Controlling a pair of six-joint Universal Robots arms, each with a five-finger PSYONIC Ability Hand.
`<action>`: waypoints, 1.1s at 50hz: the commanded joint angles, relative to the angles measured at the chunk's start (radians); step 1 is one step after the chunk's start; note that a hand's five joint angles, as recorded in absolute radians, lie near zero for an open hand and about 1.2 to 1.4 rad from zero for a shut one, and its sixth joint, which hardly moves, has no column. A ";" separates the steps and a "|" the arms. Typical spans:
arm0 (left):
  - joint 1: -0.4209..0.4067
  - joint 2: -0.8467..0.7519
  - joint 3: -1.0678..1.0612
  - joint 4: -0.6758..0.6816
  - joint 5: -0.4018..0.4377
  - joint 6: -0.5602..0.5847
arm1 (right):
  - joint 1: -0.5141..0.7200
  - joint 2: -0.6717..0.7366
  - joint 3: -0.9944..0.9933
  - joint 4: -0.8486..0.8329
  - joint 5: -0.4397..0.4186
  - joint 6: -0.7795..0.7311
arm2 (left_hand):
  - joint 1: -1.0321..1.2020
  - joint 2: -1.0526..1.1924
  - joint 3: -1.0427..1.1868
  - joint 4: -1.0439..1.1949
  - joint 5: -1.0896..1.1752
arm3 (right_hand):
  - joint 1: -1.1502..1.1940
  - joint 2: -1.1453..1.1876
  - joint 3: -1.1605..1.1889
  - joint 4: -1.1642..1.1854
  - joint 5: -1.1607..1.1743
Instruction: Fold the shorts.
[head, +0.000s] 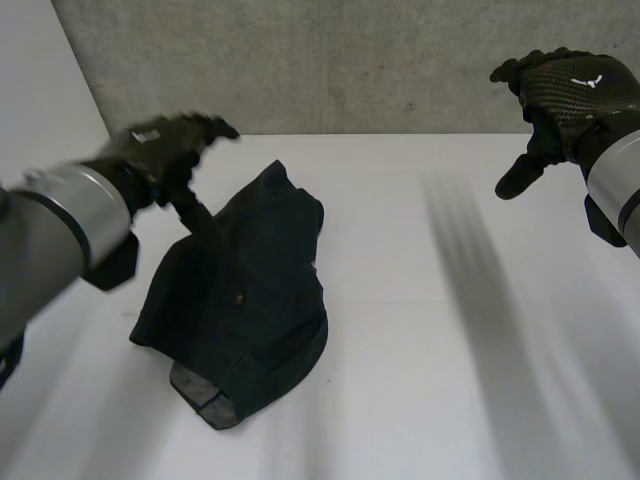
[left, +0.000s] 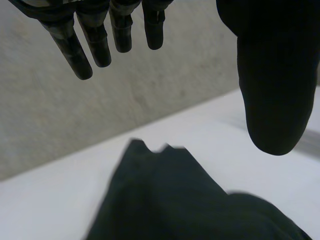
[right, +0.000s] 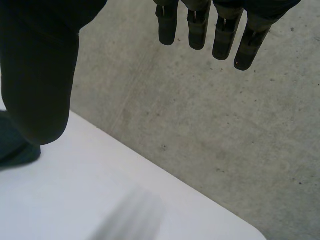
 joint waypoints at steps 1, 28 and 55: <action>-0.163 -0.061 -0.100 -0.010 -0.151 0.012 | 0.002 0.030 0.024 -0.012 0.005 -0.100 | 0.057 0.066 0.038 0.050 0.047 | 0.023 -0.039 0.008 -0.025 -0.066; -0.272 -0.311 -0.197 0.173 -0.349 0.010 | 0.018 0.068 0.074 -0.040 0.008 -0.121 | 1.184 1.193 1.165 1.177 1.174 | 0.023 -0.039 0.008 -0.025 -0.066; 0.122 -0.062 0.148 0.590 -0.187 0.361 | 0.032 0.059 0.069 -0.040 0.008 -0.121 | 1.184 1.193 1.165 1.177 1.174 | 0.023 -0.039 0.008 -0.025 -0.066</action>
